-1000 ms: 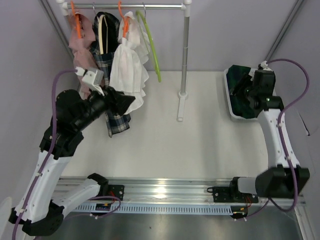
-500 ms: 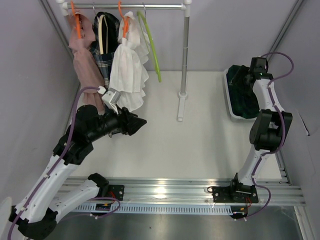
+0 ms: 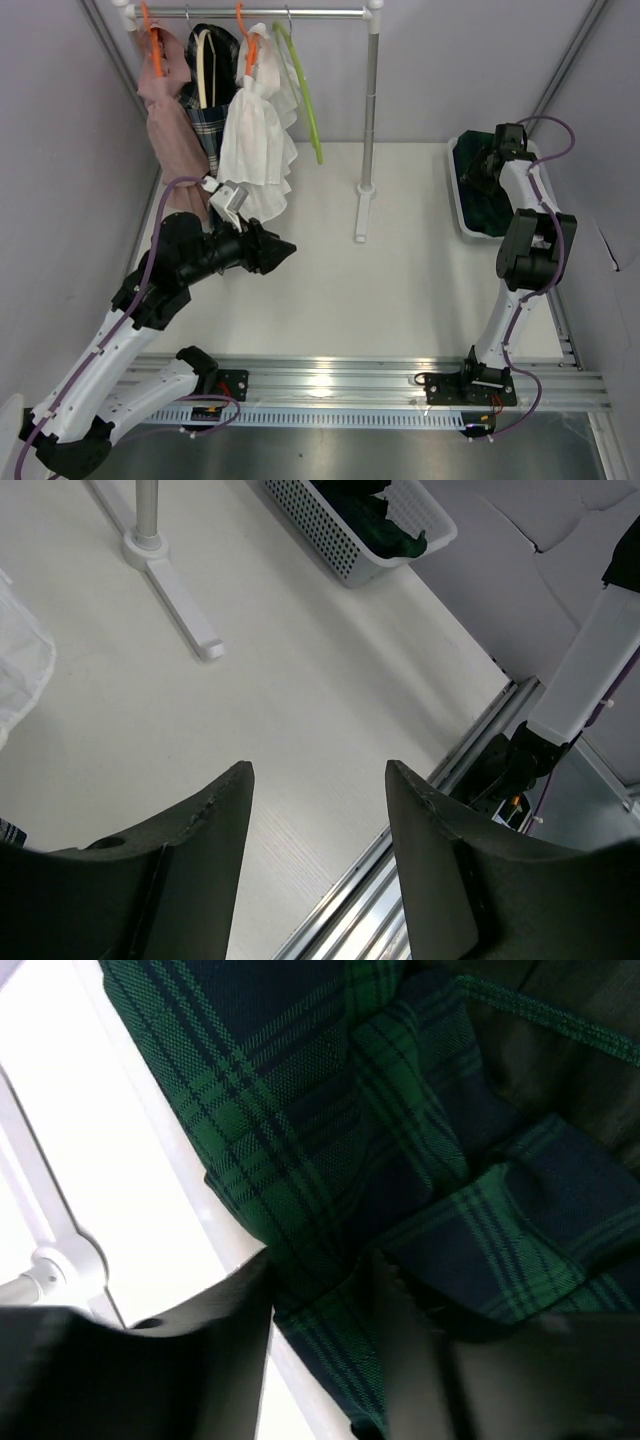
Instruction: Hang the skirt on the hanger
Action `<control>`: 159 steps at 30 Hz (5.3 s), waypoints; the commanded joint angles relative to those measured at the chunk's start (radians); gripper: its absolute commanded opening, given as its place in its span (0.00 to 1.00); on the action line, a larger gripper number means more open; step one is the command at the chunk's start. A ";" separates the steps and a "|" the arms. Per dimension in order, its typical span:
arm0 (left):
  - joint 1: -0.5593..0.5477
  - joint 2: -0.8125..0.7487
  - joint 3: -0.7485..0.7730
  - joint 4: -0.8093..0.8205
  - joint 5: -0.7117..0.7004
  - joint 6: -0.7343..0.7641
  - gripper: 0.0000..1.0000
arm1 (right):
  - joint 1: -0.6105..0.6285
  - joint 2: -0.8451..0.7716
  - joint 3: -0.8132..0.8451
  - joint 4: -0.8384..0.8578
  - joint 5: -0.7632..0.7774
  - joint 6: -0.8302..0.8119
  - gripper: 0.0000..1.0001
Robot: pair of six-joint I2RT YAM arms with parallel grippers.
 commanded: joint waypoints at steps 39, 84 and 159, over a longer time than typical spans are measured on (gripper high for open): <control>-0.053 0.005 -0.058 0.108 -0.014 -0.038 0.55 | 0.078 -0.695 0.275 -0.088 -0.236 0.085 0.00; -0.052 -0.076 -0.131 -0.007 -0.325 -0.121 0.63 | 1.252 -0.307 -0.382 -0.131 0.521 0.152 0.76; -0.142 0.723 -0.246 0.615 -0.069 -0.102 0.50 | 0.853 -1.126 -0.365 -0.424 0.445 0.166 0.00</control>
